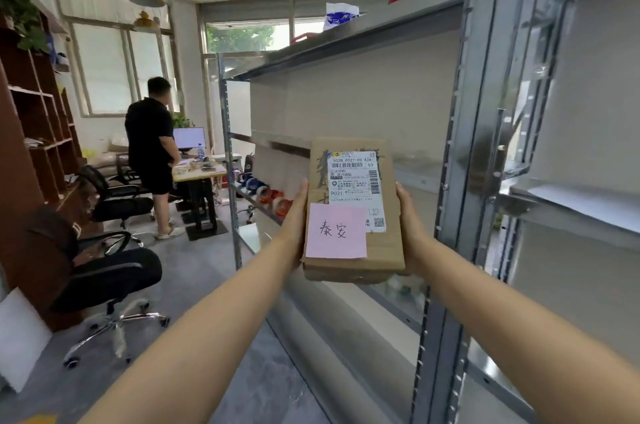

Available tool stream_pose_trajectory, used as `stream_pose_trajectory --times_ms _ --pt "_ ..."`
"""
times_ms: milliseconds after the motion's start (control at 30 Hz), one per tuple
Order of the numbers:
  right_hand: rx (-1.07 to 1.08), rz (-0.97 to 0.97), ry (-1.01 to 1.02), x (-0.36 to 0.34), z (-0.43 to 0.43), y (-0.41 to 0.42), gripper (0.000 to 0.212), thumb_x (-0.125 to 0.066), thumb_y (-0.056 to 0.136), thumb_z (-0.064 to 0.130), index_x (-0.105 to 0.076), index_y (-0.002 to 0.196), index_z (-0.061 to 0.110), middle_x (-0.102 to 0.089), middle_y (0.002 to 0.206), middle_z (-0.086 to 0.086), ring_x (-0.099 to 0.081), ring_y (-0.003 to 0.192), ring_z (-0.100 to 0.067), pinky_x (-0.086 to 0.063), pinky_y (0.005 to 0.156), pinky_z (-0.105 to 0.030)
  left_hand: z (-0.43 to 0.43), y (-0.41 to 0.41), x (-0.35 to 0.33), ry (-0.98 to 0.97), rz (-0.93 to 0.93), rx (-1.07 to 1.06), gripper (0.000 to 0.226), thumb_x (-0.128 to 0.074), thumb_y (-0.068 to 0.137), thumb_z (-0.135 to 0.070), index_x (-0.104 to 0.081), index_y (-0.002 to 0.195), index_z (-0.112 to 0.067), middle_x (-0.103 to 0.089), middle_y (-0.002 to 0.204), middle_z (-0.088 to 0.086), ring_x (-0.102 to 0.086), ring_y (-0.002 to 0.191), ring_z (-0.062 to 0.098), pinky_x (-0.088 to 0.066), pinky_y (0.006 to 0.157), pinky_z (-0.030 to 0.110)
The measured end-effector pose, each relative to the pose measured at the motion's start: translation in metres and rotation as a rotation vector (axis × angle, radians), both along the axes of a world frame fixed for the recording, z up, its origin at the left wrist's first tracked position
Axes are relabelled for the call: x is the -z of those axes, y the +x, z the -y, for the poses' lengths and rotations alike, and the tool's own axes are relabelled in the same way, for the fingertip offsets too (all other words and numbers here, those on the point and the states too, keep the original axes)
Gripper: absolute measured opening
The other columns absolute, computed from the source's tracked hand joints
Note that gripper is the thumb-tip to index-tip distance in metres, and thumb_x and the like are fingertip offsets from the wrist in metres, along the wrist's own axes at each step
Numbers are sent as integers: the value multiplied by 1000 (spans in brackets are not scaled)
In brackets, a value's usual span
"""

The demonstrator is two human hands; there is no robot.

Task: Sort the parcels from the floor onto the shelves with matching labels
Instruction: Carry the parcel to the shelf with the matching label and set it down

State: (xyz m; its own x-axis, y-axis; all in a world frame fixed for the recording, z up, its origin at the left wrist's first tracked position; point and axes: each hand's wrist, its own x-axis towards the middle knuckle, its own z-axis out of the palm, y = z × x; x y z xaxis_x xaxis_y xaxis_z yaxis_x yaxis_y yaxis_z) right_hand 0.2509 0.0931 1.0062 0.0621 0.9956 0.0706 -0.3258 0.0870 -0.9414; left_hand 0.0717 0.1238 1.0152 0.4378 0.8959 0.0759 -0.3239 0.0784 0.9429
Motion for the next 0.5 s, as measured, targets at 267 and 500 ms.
stream_pose_trajectory --times_ms 267,500 --pt "326 10 31 10 78 51 57 -30 91 63 -69 88 21 -74 83 -6 -72 68 -19 -52 68 -32 24 71 14 4 -25 370 61 -19 93 -63 -65 98 -22 -78 77 1 -74 63 18 -57 51 23" --pt "579 -27 67 3 176 97 55 -30 93 57 -71 77 24 -74 75 0 -70 62 -16 -48 61 -30 84 146 11 13 -61 599 63 -17 92 -66 -65 100 -26 -78 80 -1 -75 69 17 -58 63 28"
